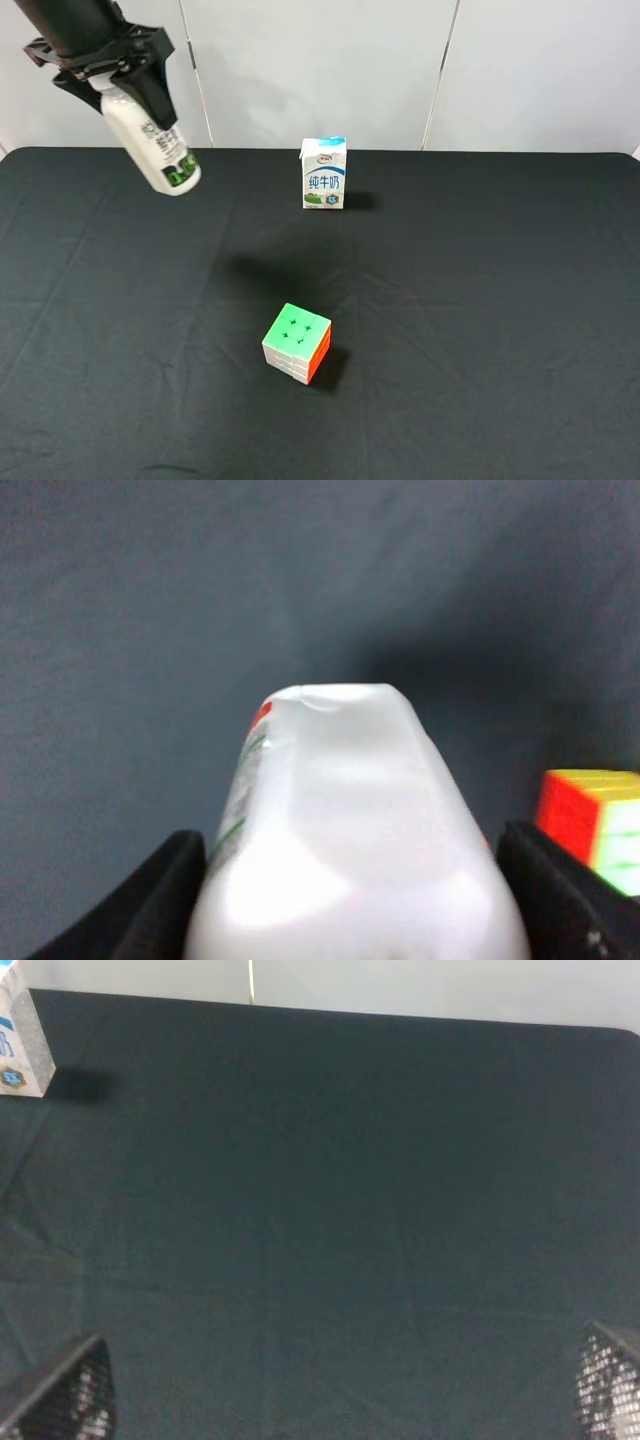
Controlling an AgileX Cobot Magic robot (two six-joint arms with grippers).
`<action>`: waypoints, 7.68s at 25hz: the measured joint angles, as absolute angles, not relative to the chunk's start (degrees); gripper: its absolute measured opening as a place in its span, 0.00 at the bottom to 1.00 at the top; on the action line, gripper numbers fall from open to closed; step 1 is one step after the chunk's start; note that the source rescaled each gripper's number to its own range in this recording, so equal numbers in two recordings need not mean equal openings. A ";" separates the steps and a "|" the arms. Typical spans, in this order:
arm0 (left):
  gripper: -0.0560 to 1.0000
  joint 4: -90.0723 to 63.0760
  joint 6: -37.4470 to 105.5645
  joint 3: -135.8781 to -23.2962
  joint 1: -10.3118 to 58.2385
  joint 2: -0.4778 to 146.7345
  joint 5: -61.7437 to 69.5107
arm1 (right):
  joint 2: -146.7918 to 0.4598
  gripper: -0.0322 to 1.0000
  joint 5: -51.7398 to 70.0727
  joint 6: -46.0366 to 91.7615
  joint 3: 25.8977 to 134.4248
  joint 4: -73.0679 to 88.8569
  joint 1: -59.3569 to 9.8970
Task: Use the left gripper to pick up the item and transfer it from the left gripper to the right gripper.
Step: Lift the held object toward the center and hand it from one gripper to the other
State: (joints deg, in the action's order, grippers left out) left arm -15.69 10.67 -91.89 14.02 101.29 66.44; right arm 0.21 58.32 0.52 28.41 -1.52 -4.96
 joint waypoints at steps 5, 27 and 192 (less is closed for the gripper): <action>0.06 -27.62 12.09 -91.89 14.02 101.08 66.44 | 0.21 1.00 58.32 0.52 28.41 -1.52 -4.96; 0.06 -47.47 19.96 -83.96 27.66 101.03 60.07 | 0.21 1.00 58.32 0.52 28.41 -1.47 -4.96; 0.06 -71.04 35.46 -69.96 27.73 101.03 56.27 | -74.82 0.06 36.10 28.19 55.30 5.91 -43.75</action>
